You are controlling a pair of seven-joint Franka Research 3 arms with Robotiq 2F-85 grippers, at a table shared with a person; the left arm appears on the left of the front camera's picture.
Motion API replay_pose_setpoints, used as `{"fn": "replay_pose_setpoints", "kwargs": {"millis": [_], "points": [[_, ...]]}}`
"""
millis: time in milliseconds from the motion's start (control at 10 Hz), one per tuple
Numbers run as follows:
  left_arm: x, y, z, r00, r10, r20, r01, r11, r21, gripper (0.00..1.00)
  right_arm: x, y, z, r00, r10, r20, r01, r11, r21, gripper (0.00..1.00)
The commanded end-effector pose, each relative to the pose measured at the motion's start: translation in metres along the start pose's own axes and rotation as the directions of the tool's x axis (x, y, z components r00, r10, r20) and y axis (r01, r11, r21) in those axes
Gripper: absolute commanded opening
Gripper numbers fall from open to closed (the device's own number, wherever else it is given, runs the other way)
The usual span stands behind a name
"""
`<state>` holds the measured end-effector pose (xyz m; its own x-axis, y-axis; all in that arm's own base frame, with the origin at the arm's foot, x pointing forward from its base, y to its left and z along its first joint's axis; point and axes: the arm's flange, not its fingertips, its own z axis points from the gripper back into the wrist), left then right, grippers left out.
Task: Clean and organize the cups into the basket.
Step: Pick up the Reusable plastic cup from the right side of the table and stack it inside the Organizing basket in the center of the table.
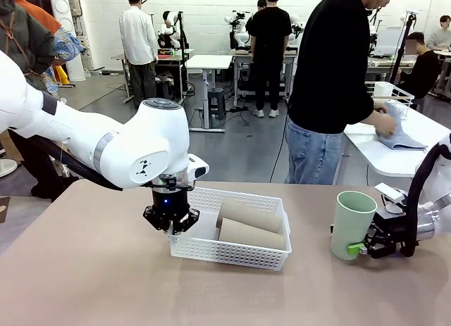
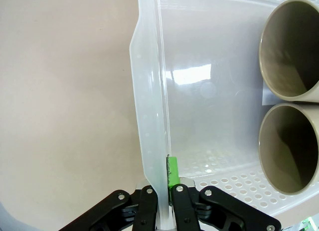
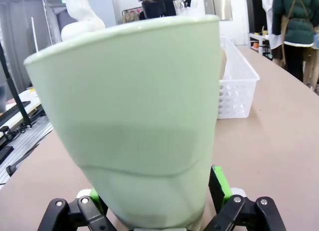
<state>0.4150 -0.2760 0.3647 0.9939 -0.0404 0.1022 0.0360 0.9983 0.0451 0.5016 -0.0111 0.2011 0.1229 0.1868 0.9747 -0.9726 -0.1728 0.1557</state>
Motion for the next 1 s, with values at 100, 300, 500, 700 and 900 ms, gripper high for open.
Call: {"fn": "replay_pose_setpoints", "kwargs": {"millis": [100,300,500,700,900], "points": [[-0.001,-0.002,0.001,1.000,0.002,0.009,-0.002,1.000,0.006,0.00,-0.002,-0.008,-0.001,1.000,0.016,-0.006,-0.016,1.000,0.024,0.41],[-0.001,-0.002,0.001,1.000,0.002,0.009,-0.002,1.000,0.006,0.00,-0.002,-0.006,0.002,1.000,0.017,0.001,-0.017,1.000,0.018,0.38],[-0.001,-0.002,0.001,1.000,0.002,0.009,-0.002,1.000,0.006,0.00,-0.001,0.004,0.002,0.999,-0.018,-0.042,0.015,0.998,-0.064,0.00],[-0.001,-0.002,0.001,1.000,0.002,0.009,-0.002,1.000,0.006,0.00,0.032,0.039,-0.007,0.997,-0.057,-0.053,0.051,0.993,-0.106,0.00],[-0.001,-0.002,0.001,1.000,0.002,0.009,-0.002,1.000,0.006,0.00,0.088,0.077,-0.011,0.995,-0.067,-0.077,0.057,0.989,-0.133,0.00]]}}
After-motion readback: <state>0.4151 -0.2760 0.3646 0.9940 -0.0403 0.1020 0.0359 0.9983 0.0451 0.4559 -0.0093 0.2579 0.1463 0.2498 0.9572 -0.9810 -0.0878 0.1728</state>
